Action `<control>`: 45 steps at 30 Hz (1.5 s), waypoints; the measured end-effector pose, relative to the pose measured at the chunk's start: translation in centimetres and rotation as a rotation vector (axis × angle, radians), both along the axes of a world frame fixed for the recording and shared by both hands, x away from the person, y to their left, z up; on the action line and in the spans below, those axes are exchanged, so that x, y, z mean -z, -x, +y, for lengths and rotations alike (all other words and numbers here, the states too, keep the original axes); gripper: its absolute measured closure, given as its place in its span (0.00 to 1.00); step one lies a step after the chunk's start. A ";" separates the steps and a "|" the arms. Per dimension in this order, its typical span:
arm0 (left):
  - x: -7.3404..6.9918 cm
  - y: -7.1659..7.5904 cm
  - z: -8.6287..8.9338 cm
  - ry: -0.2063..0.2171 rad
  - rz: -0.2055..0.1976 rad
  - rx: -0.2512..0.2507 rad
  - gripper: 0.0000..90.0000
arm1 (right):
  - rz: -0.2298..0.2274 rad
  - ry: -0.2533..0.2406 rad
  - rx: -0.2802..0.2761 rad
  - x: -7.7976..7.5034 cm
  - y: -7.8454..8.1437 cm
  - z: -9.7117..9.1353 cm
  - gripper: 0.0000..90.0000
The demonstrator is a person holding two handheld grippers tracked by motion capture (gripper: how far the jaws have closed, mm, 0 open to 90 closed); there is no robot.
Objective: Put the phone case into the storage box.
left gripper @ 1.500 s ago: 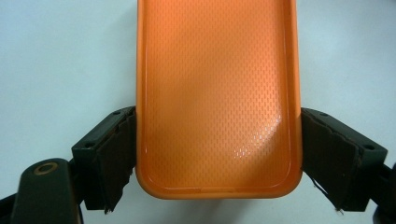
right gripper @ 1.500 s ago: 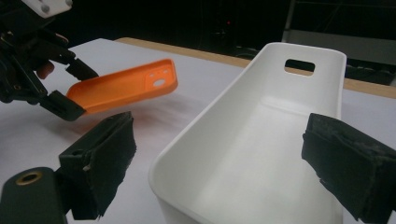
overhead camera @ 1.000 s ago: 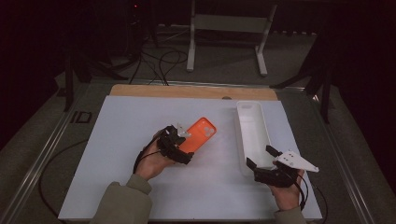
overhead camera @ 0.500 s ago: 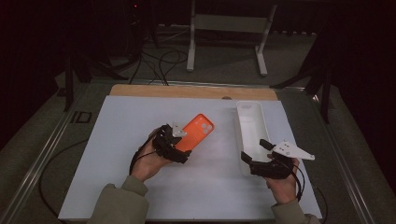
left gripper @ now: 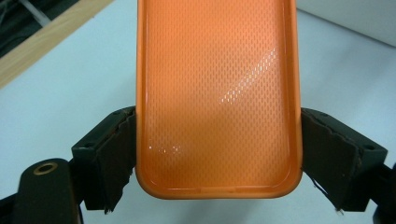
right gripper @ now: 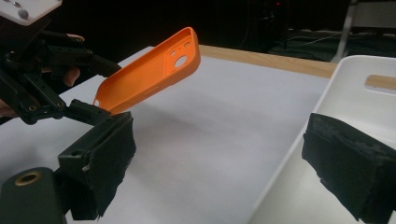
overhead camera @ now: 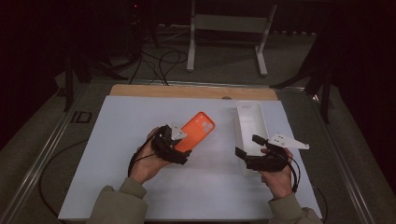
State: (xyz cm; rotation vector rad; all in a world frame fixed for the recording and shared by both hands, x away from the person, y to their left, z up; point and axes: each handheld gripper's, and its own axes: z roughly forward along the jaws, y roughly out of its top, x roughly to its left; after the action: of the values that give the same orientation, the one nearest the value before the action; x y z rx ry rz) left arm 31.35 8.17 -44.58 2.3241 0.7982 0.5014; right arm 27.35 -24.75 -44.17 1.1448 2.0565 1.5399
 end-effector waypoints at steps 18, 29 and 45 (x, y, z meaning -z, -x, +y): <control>-1.2 1.1 -0.2 0.000 -0.063 0.027 0.19 | 0.054 -0.058 -0.067 -0.5 -1.9 1.6 0.10; -1.6 1.7 -0.7 -0.013 -0.089 0.060 0.19 | 0.070 -0.080 -0.103 -0.3 -2.7 2.9 0.10; -1.5 2.3 -1.5 -0.024 -0.104 0.096 0.19 | 0.091 -0.091 -0.167 -0.5 -3.6 5.8 0.10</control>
State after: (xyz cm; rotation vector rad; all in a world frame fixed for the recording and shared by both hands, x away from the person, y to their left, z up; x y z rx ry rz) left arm 29.04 6.68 -43.10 2.3252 0.6318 0.5867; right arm 30.98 -18.92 -43.70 1.1196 2.2116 1.7041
